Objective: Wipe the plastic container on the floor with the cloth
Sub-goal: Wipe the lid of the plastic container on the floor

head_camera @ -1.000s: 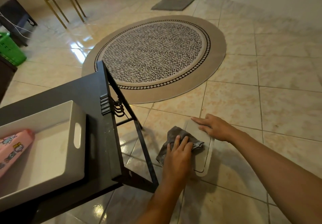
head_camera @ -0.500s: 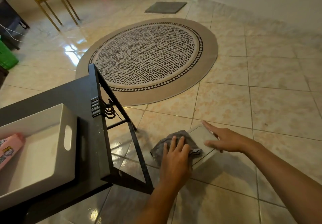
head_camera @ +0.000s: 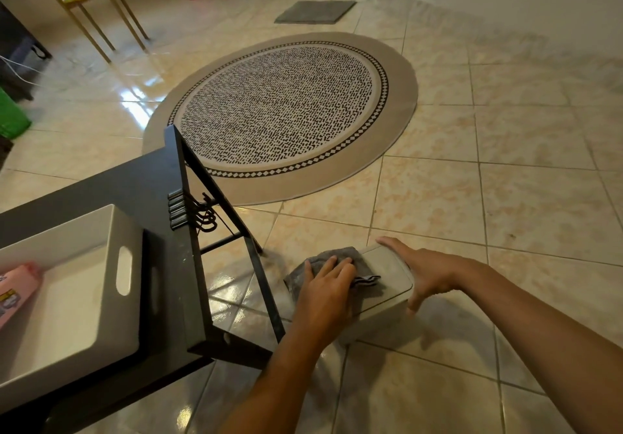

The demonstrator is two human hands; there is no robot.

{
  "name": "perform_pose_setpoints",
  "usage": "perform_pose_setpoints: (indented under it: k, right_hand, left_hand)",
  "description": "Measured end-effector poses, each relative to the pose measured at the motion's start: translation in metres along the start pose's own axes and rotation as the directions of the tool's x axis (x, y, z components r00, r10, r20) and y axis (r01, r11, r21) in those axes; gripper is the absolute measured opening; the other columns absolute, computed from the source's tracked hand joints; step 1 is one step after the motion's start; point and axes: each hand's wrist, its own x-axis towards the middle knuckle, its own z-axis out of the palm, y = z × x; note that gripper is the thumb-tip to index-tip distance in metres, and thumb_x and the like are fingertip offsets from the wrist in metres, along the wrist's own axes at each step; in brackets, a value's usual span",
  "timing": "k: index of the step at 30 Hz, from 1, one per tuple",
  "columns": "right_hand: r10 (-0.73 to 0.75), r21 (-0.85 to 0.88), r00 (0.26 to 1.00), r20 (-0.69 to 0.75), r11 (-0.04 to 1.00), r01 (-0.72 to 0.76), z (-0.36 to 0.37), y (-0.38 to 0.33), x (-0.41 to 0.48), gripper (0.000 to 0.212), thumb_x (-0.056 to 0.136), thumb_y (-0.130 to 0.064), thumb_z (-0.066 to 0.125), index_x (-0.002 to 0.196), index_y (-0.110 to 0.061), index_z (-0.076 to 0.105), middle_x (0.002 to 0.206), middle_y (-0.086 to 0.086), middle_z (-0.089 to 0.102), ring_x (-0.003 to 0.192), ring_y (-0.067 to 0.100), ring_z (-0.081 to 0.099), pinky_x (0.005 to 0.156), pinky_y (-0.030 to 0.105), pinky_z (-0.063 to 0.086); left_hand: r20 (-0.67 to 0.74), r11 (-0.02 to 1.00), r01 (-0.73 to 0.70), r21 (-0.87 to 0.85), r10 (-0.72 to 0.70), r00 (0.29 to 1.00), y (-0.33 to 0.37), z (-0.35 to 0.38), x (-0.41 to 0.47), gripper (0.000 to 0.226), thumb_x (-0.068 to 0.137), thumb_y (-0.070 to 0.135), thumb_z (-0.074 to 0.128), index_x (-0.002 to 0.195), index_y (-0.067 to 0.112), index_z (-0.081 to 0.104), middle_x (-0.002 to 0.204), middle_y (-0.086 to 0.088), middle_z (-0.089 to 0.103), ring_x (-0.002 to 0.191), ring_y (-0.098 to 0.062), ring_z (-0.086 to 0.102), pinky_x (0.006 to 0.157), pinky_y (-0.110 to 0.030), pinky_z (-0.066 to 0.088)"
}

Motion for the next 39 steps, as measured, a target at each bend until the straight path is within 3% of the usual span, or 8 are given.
perform_pose_setpoints:
  k: [7,12,19,25,29,31,33,39]
  right_hand:
    - [-0.037,0.129,0.999,-0.041,0.991,0.041,0.015,-0.002,-0.009,0.138,0.043,-0.057,0.092,0.145,-0.056,-0.003,0.144,0.007,0.049,0.115,0.024,0.058,0.099,0.04,0.049]
    - [-0.037,0.234,0.997,-0.065,0.971,0.051,0.024,-0.003,-0.013,0.133,0.057,-0.043,0.093,0.151,-0.049,-0.001,0.098,-0.003,0.063,0.069,0.007,0.056,0.063,0.026,0.054]
    - [-0.027,0.297,0.995,-0.091,0.953,0.053,0.029,-0.006,-0.014,0.128,0.062,-0.038,0.092,0.152,-0.049,0.001,0.097,0.009,0.067,0.057,0.0,0.05,0.052,0.021,0.051]
    - [-0.04,0.32,0.996,-0.078,0.945,0.064,0.03,-0.003,-0.011,0.133,0.057,-0.045,0.092,0.149,-0.055,-0.003,0.114,0.013,0.066,0.066,0.003,0.052,0.053,0.021,0.051]
    - [-0.032,0.343,0.998,-0.051,0.938,0.048,0.032,0.0,-0.008,0.137,0.052,-0.045,0.094,0.146,-0.059,-0.004,0.096,0.013,0.068,0.062,0.021,0.062,0.053,0.021,0.051]
    - [-0.042,0.345,0.997,-0.065,0.937,0.062,0.031,-0.001,-0.007,0.137,0.05,-0.045,0.095,0.147,-0.057,-0.001,0.102,0.009,0.067,0.07,0.021,0.066,0.059,0.026,0.056]
    - [-0.062,0.312,0.994,-0.093,0.946,0.088,0.03,-0.003,-0.006,0.135,0.046,-0.05,0.095,0.147,-0.052,0.005,0.122,0.004,0.064,0.096,0.018,0.067,0.084,0.035,0.058]
    - [-0.098,0.281,0.983,-0.153,0.95,0.138,0.036,-0.004,-0.005,0.136,0.043,-0.062,0.091,0.15,-0.043,0.011,0.16,-0.01,0.018,0.143,0.016,0.028,0.115,0.042,0.034]
  left_hand:
    - [-0.028,1.0,-0.018,-0.019,0.018,0.999,-0.001,0.016,-0.014,0.037,0.086,0.023,0.066,0.12,0.016,0.052,0.148,-0.007,0.042,0.142,-0.023,0.019,0.115,-0.052,0.014]
    - [-0.017,0.999,-0.022,-0.028,0.022,1.0,-0.008,0.01,-0.008,0.039,0.089,0.02,0.063,0.125,0.016,0.051,0.151,-0.005,0.038,0.142,-0.019,0.013,0.116,-0.045,0.006]
    - [0.022,0.999,0.027,-0.02,-0.027,0.999,0.006,0.007,-0.017,0.038,0.091,0.028,0.061,0.126,0.019,0.05,0.154,-0.003,0.032,0.143,-0.02,0.013,0.115,-0.051,0.023]
    - [0.117,0.987,0.093,0.135,-0.109,0.987,-0.013,0.014,-0.019,0.071,0.09,0.062,0.031,0.15,0.038,0.003,0.16,0.001,-0.013,0.145,-0.024,-0.019,0.117,-0.051,-0.005]
    - [0.11,0.977,0.11,0.185,-0.132,0.985,-0.021,0.016,-0.014,0.064,0.092,0.06,0.019,0.15,0.039,0.002,0.161,0.001,-0.004,0.146,-0.024,-0.013,0.116,-0.054,-0.004]
    - [0.094,0.977,0.113,0.179,-0.131,0.987,-0.021,0.017,-0.013,0.063,0.093,0.058,0.02,0.151,0.037,0.009,0.161,0.0,0.003,0.147,-0.025,-0.007,0.116,-0.055,-0.003]
    - [0.095,0.976,0.122,0.18,-0.14,0.986,-0.022,0.017,-0.01,0.063,0.092,0.057,0.021,0.151,0.035,0.015,0.161,-0.002,0.011,0.147,-0.027,0.0,0.115,-0.057,0.0]
    - [0.018,0.992,0.103,0.071,-0.105,0.994,-0.014,0.009,-0.013,0.055,0.089,0.052,0.034,0.137,0.028,0.045,0.148,-0.009,0.041,0.138,-0.033,0.028,0.111,-0.064,0.017]
